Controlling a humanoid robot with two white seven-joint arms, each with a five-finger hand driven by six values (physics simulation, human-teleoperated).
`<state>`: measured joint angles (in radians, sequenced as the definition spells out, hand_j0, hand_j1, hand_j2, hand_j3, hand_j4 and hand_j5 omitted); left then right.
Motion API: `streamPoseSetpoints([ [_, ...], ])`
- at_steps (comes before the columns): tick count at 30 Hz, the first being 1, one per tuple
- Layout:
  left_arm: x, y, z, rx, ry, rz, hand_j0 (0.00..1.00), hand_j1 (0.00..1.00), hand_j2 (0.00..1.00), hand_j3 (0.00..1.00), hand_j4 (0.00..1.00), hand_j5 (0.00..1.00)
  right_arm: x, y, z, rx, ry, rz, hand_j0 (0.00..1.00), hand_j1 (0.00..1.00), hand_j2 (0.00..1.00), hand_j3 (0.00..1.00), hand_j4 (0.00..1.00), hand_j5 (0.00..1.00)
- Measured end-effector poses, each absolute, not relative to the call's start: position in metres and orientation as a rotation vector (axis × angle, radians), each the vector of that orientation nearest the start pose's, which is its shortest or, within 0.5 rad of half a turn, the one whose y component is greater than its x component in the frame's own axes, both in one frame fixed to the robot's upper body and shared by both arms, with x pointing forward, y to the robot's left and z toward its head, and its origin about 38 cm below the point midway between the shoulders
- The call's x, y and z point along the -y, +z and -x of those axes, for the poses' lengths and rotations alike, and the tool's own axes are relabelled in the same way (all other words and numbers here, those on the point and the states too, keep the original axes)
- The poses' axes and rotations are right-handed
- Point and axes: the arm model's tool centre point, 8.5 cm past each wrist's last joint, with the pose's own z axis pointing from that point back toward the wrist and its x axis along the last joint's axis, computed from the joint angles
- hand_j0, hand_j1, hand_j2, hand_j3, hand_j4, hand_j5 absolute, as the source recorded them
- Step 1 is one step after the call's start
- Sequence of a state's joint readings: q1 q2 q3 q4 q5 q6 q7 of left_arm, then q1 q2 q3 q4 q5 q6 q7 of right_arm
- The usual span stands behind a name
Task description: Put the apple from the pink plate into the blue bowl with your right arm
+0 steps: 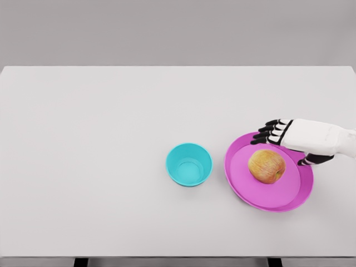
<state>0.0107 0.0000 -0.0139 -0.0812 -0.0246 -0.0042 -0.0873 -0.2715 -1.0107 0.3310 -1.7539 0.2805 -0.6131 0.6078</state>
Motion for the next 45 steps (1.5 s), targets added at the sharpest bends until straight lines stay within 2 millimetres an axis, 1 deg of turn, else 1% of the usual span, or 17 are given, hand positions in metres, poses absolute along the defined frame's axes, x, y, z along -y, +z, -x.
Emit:
streamPoseSetpoints([
  [3,-0.264,-0.263,-0.022,0.071,-0.045,0.000,1.00,1.00,1.00,1.00,1.00,1.00,0.326,0.211,-0.346,1.363,2.161,0.259,1.00,1.00,1.00,1.00,1.00,1.00],
  [7,-0.264,-0.263,-0.022,0.071,-0.045,0.000,1.00,1.00,1.00,1.00,1.00,1.00,0.324,0.203,-0.345,1.350,2.168,0.236,1.00,1.00,1.00,1.00,1.00,1.00],
  [10,-0.264,-0.263,-0.022,0.071,-0.045,0.000,1.00,1.00,1.00,1.00,1.00,1.00,0.323,0.203,-0.346,1.347,2.171,0.233,1.00,1.00,1.00,1.00,1.00,1.00],
  [13,-0.264,-0.263,-0.022,0.071,-0.045,0.000,1.00,1.00,1.00,1.00,1.00,1.00,0.320,0.208,-0.351,1.354,2.182,0.245,1.00,1.00,1.00,1.00,1.00,1.00],
  [22,-0.264,-0.263,-0.022,0.071,-0.045,0.000,1.00,1.00,1.00,1.00,1.00,1.00,0.319,0.187,-0.352,1.309,2.177,0.186,1.00,1.00,1.00,1.00,1.00,1.00],
  [26,-0.264,-0.263,-0.022,0.071,-0.045,0.000,1.00,1.00,1.00,1.00,1.00,1.00,0.319,0.180,-0.351,1.296,2.175,0.167,1.00,1.00,1.00,1.00,1.00,1.00],
  [29,-0.264,-0.263,-0.022,0.071,-0.045,0.000,1.00,1.00,1.00,1.00,1.00,1.00,0.320,0.179,-0.351,1.291,2.173,0.165,1.00,1.00,1.00,1.00,1.00,1.00],
  [32,-0.264,-0.263,-0.022,0.071,-0.045,0.000,1.00,1.00,1.00,1.00,1.00,1.00,0.316,0.185,-0.357,1.309,2.179,0.178,1.00,1.00,1.00,1.00,1.00,1.00],
  [39,-0.264,-0.263,-0.022,0.071,-0.045,0.000,1.00,1.00,1.00,1.00,1.00,1.00,0.312,0.174,-0.356,1.293,2.182,0.141,1.00,1.00,1.00,1.00,1.00,1.00],
  [40,-0.264,-0.263,-0.022,0.071,-0.045,0.000,1.00,1.00,1.00,1.00,1.00,1.00,0.312,0.173,-0.355,1.290,2.182,0.137,0.98,0.98,0.98,0.98,0.98,0.98],
  [41,-0.264,-0.263,-0.022,0.071,-0.045,0.000,1.00,1.00,1.00,1.00,1.00,1.00,0.312,0.172,-0.355,1.288,2.182,0.135,0.80,0.80,0.80,0.80,0.80,0.80],
  [42,-0.264,-0.263,-0.022,0.071,-0.045,0.000,1.00,1.00,1.00,1.00,1.00,1.00,0.312,0.171,-0.355,1.287,2.182,0.132,0.68,0.68,0.68,0.68,0.68,0.68],
  [43,-0.264,-0.263,-0.022,0.071,-0.045,0.000,1.00,1.00,1.00,1.00,1.00,1.00,0.312,0.171,-0.355,1.287,2.182,0.130,0.66,0.66,0.66,0.66,0.66,0.66],
  [44,-0.264,-0.263,-0.022,0.071,-0.045,0.000,1.00,1.00,1.00,1.00,1.00,1.00,0.311,0.171,-0.355,1.287,2.183,0.129,0.62,0.62,0.62,0.62,0.62,0.62],
  [45,-0.264,-0.263,-0.022,0.071,-0.045,0.000,1.00,1.00,1.00,1.00,1.00,1.00,0.311,0.170,-0.355,1.287,2.183,0.128,0.62,0.62,0.62,0.62,0.62,0.62],
])
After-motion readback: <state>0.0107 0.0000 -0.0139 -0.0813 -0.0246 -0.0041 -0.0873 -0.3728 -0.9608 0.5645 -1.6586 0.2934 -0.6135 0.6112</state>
